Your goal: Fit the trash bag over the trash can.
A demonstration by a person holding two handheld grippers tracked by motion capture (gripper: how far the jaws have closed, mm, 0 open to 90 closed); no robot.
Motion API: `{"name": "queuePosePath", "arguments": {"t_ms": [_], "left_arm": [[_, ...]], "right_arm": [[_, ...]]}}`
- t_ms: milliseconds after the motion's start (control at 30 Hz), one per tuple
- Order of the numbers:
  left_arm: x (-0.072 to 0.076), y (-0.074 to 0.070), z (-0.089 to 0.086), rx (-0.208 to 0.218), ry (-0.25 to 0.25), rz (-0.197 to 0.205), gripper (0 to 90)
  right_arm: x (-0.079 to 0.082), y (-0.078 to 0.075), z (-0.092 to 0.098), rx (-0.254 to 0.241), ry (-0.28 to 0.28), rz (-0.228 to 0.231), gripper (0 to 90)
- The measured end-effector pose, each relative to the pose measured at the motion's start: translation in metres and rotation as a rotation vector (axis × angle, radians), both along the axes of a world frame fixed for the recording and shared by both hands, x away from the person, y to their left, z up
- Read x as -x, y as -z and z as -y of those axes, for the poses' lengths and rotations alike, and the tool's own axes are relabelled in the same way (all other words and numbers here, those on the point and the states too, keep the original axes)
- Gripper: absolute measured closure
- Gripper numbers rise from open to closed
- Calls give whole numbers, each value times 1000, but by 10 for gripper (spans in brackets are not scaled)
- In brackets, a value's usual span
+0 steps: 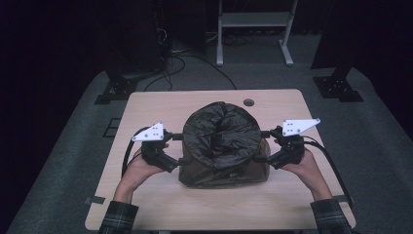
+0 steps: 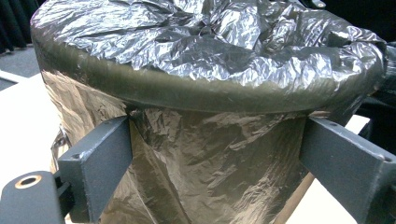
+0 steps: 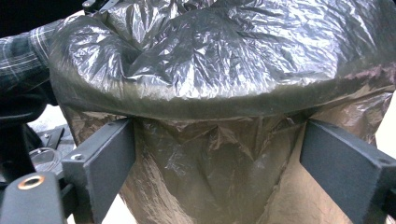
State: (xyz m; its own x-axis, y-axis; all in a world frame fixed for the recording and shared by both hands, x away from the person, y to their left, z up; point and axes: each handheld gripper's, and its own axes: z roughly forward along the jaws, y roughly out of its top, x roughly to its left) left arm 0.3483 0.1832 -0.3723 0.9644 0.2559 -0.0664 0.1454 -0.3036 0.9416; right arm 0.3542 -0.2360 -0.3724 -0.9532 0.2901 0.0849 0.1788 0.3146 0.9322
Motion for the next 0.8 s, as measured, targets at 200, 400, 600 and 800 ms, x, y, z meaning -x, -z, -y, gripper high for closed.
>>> {"name": "queuePosePath", "arguments": {"t_ms": [200,400,600,800], "left_arm": [[5,-7,-13,-5,-33,-2,97],[4,-36,-21,12,-70,23,81],[1,-66,-6,8,-61,46,16],[-5,-92,26,-11,-14,65,10]], "right_arm": [[4,-1,0,-10,-14,-14,95],[3,-4,2,-13,-10,-10,96],[2,-4,2,-10,-11,-12,95],[0,-5,2,-6,-16,-16,95]]}}
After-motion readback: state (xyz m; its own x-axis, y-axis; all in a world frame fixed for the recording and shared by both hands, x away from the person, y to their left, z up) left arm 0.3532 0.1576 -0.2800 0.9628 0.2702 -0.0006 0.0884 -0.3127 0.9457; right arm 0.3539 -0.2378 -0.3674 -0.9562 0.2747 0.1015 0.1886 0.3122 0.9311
